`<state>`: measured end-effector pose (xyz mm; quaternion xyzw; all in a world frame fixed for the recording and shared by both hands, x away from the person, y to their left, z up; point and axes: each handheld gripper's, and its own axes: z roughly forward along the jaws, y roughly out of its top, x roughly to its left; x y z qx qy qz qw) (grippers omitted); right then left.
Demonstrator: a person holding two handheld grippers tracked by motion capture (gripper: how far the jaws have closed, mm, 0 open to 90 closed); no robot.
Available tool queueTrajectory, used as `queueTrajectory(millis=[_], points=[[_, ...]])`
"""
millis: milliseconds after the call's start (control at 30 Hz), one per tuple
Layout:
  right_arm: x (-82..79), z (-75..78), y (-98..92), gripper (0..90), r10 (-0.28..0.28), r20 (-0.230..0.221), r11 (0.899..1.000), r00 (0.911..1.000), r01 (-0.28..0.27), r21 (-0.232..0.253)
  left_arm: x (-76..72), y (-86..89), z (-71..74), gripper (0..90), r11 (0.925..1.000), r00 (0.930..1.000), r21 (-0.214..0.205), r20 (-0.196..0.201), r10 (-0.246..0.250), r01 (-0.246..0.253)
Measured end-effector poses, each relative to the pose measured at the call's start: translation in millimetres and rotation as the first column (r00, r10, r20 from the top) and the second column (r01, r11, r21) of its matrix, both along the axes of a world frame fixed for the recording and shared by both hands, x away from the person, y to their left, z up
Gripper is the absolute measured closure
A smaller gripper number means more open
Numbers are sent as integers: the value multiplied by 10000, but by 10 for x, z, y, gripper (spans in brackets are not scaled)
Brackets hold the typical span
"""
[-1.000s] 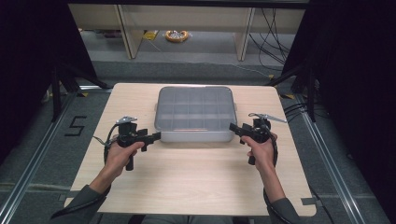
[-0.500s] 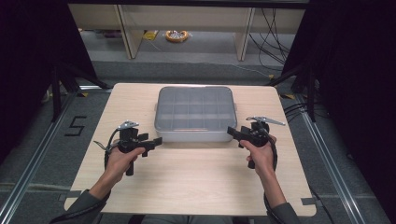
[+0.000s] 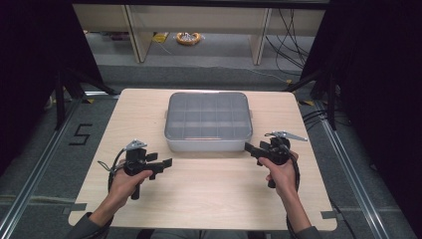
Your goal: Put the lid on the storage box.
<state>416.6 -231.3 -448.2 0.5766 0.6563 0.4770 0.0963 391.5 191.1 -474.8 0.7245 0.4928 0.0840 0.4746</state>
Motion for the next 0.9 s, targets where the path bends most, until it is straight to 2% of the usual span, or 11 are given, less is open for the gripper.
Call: queueTrajectory(millis=[233,300,333,367,467,500,567,600,667,700,900], points=[[-91,-35,10,279,308,349,9985,9989,-291,-474,-99,-59,-34,262,9997,9996,34,-77,-254,255],[-149,-33,33,277,396,132,9988,9991,-392,-282,-140,-71,-34,262,9993,9993,31,-113,-368,369],[-156,-52,25,275,472,300,9973,9984,-454,-574,-153,-77,-34,261,9993,9993,60,-46,-377,377],[-189,-38,46,275,371,18,9987,9993,-370,-363,-175,-85,-39,261,9991,9991,38,-32,-422,423],[-229,-78,47,274,567,267,9963,9980,-548,-667,-230,-102,-56,261,9981,9983,203,-10,-582,582],[-249,-78,52,274,645,128,9967,9978,-638,-493,-240,-108,-63,260,9975,9979,255,-12,-652,652],[-269,-86,51,273,661,69,9952,9978,-655,-733,-256,-114,-94,260,9965,9972,371,-43,-753,754],[-288,-99,62,273,697,66,9963,9975,-693,-502,-260,-117,-108,260,9970,9975,328,-84,-705,707],[-296,-129,59,272,801,258,9942,9965,-780,-734,-269,-114,-127,261,9968,9976,420,-98,-684,687],[-321,-124,64,272,815,9,9944,9967,-813,-681,-278,-116,-134,260,9968,9977,432,-113,-667,671],[-395,-179,68,266,1147,349,9885,9928,-1105,-1032,-337,-123,-157,254,9938,9952,538,-134,-965,971]])
